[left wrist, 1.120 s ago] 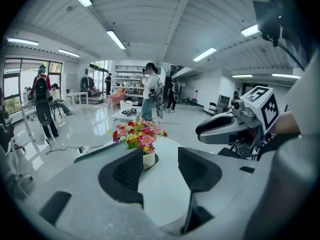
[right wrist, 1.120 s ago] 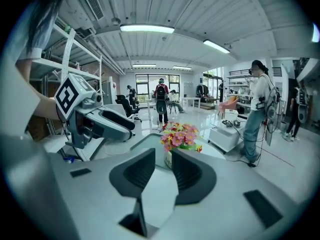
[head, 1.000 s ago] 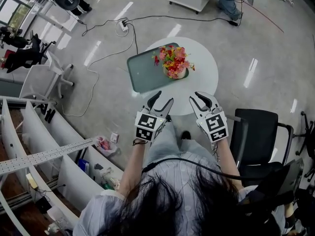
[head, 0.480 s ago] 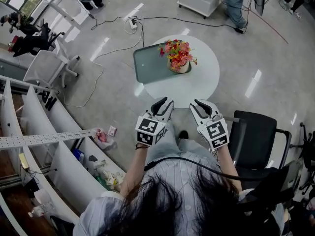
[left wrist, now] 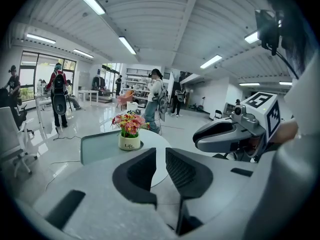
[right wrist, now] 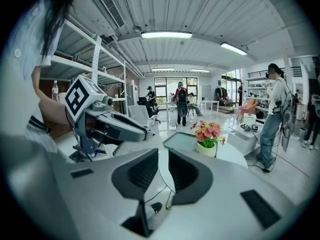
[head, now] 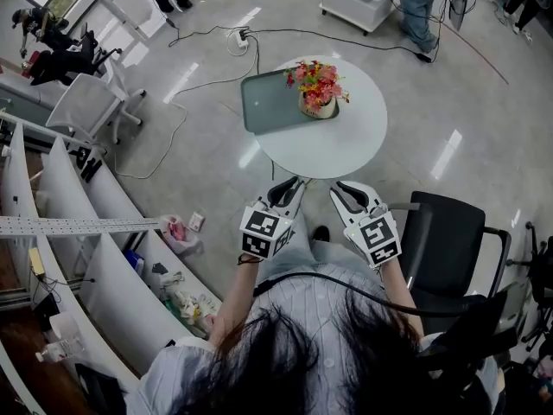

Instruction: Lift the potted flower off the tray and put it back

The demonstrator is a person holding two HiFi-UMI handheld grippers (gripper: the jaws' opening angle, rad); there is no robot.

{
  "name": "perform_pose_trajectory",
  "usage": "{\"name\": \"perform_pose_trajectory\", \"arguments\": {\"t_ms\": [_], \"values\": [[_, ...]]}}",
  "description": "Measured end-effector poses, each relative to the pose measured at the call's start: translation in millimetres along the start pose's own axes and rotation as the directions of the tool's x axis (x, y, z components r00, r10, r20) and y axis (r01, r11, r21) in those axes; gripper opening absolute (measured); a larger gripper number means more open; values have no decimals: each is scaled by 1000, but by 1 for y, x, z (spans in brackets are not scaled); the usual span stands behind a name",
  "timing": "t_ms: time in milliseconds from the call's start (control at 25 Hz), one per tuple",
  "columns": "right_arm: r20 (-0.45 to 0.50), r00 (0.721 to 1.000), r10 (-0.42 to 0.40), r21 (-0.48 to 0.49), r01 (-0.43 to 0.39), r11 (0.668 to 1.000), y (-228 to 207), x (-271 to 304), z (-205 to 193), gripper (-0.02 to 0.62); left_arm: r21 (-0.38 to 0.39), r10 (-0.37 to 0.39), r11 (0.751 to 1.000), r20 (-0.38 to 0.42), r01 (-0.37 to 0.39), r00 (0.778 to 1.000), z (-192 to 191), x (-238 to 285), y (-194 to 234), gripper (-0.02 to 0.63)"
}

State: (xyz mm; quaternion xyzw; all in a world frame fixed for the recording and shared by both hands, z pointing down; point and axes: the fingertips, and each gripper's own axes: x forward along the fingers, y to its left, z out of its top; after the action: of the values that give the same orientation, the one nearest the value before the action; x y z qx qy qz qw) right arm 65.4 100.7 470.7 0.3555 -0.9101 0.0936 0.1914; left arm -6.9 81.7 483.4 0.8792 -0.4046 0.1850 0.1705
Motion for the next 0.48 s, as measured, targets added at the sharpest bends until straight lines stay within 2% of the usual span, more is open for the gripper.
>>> {"name": "perform_pose_trajectory", "arguments": {"t_ms": [480], "values": [[-13,1000,12,7,-12,1000,14,-6,-12,77,-8,32,999,4,-32,999,-12,-21,-1,63]]}}
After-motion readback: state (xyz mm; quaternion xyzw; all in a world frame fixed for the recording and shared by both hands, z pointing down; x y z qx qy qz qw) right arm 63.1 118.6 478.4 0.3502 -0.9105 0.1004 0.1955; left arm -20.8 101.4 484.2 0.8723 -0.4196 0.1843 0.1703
